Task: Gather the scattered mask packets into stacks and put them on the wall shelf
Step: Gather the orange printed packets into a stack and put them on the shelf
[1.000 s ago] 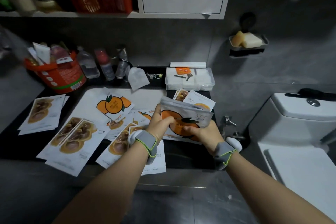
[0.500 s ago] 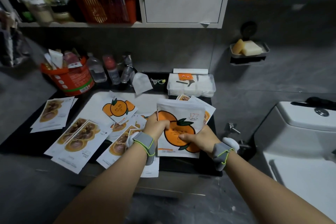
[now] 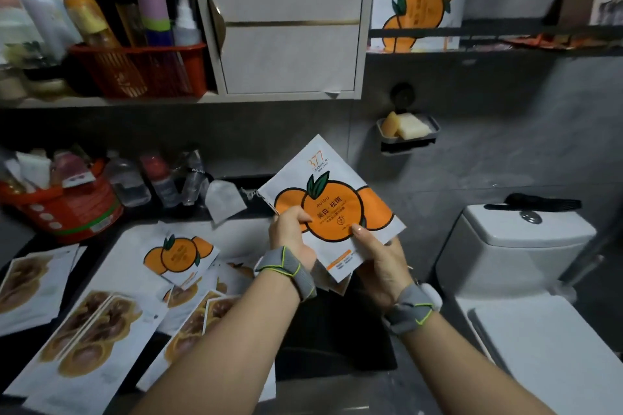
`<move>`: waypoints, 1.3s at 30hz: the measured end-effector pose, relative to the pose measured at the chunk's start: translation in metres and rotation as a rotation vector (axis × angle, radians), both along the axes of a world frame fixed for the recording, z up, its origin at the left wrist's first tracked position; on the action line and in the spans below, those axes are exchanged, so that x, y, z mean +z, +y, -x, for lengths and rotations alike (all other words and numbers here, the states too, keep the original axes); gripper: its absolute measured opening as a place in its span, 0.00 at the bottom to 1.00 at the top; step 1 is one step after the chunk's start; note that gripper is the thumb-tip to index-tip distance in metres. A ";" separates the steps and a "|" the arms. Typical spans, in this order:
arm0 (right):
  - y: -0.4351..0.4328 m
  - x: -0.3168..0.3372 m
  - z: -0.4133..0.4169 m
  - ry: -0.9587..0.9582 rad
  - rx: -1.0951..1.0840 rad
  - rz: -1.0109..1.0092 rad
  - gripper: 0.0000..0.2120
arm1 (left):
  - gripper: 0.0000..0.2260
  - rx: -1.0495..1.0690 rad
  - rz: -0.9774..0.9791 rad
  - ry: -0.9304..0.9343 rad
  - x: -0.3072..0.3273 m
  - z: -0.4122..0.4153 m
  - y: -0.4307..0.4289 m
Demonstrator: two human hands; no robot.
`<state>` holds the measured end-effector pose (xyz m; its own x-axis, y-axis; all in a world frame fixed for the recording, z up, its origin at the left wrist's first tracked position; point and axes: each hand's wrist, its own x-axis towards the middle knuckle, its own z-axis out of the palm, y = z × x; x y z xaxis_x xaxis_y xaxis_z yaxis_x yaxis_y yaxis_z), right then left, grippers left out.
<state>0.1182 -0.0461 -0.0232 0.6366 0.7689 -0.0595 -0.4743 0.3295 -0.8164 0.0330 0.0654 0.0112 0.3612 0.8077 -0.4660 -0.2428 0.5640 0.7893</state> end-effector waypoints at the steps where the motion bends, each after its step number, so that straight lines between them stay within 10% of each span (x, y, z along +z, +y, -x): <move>1: 0.001 0.004 0.005 0.010 0.007 -0.041 0.29 | 0.24 -0.016 0.035 -0.050 -0.001 -0.005 -0.001; 14: 0.000 0.075 -0.061 -0.301 -0.222 0.094 0.15 | 0.24 -0.132 -0.178 -0.279 0.053 -0.026 0.028; 24: -0.015 0.121 -0.112 -0.449 -0.178 0.138 0.16 | 0.25 -0.354 -0.973 0.214 0.103 -0.059 0.030; 39: 0.000 0.255 -0.267 -1.082 -0.006 0.435 0.17 | 0.12 -0.071 -1.414 0.482 0.186 -0.178 0.032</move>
<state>0.3854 -0.0462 0.2320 0.5197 0.8143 0.2587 0.5389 -0.0774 -0.8388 0.2110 0.0971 0.1971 0.4611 0.6690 0.5830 0.1876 -0.7156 0.6728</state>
